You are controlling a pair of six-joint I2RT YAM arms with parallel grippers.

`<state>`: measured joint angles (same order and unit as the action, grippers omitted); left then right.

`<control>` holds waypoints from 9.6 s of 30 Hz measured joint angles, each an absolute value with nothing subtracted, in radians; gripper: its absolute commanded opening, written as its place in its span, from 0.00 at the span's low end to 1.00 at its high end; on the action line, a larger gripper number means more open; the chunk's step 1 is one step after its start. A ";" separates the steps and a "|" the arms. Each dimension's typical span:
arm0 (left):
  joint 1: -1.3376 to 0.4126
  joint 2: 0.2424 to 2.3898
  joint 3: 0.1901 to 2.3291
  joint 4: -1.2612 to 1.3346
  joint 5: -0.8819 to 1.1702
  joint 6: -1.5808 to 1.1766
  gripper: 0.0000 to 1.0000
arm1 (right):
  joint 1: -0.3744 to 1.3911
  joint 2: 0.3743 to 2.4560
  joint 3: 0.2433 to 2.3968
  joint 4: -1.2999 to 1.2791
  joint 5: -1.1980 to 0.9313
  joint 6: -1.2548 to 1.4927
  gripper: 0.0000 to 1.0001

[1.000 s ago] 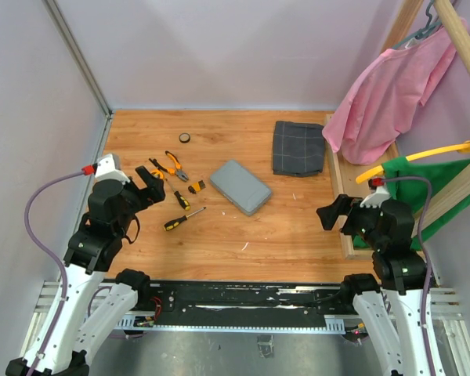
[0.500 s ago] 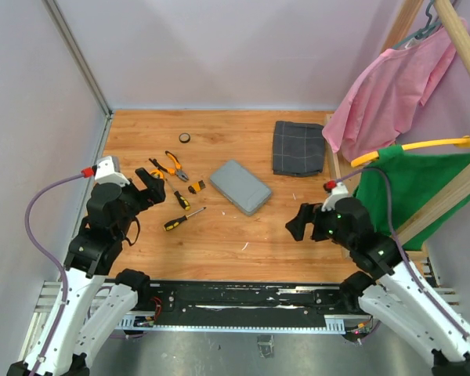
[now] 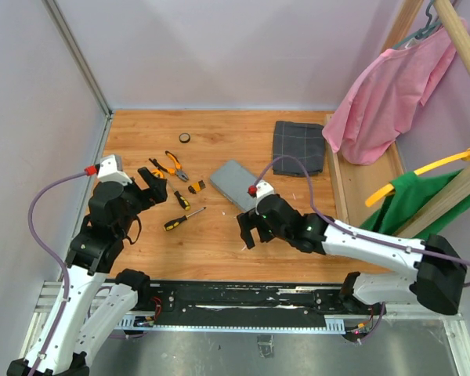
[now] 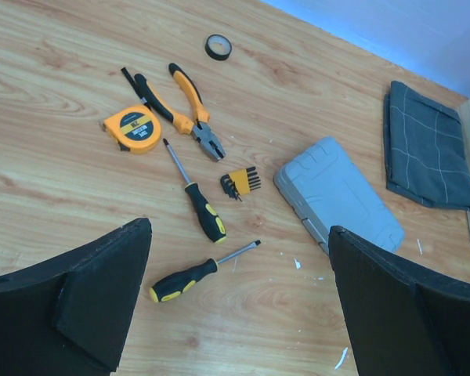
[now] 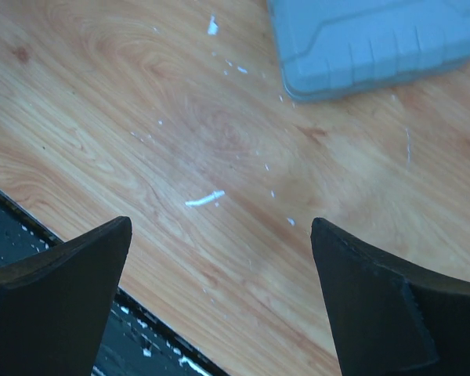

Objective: Sort the tools into containers
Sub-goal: Move the storage box to the center of the board.

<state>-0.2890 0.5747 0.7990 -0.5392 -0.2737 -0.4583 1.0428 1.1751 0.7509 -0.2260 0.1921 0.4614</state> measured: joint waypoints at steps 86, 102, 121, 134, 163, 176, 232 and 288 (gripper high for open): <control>-0.289 0.683 0.791 -0.517 -0.180 -0.440 0.99 | 0.671 1.835 1.320 -0.394 0.081 0.311 0.99; -0.289 0.683 0.789 -0.502 -0.162 -0.430 0.99 | 0.365 1.470 0.902 -0.215 -0.195 0.233 0.99; -0.289 0.683 0.788 -0.501 -0.151 -0.427 0.99 | 0.324 1.537 0.871 -0.172 -0.377 0.231 1.00; -0.289 0.684 0.784 -0.494 -0.123 -0.424 0.99 | 0.403 1.349 0.711 -0.211 -0.376 0.305 1.00; -0.289 0.700 0.670 -0.409 -0.029 -0.590 0.99 | 0.546 0.986 0.628 -0.356 -0.042 0.370 0.99; -0.364 0.654 0.540 -0.297 0.007 -0.660 0.99 | 0.540 1.118 0.646 -0.306 -0.158 0.359 0.98; -0.670 0.788 0.331 0.023 -0.215 -0.744 0.99 | 0.673 1.438 0.643 0.071 -0.434 0.465 0.99; -0.698 1.072 0.311 0.175 -0.065 -0.814 0.99 | 0.673 1.250 0.694 -0.167 0.035 0.648 0.99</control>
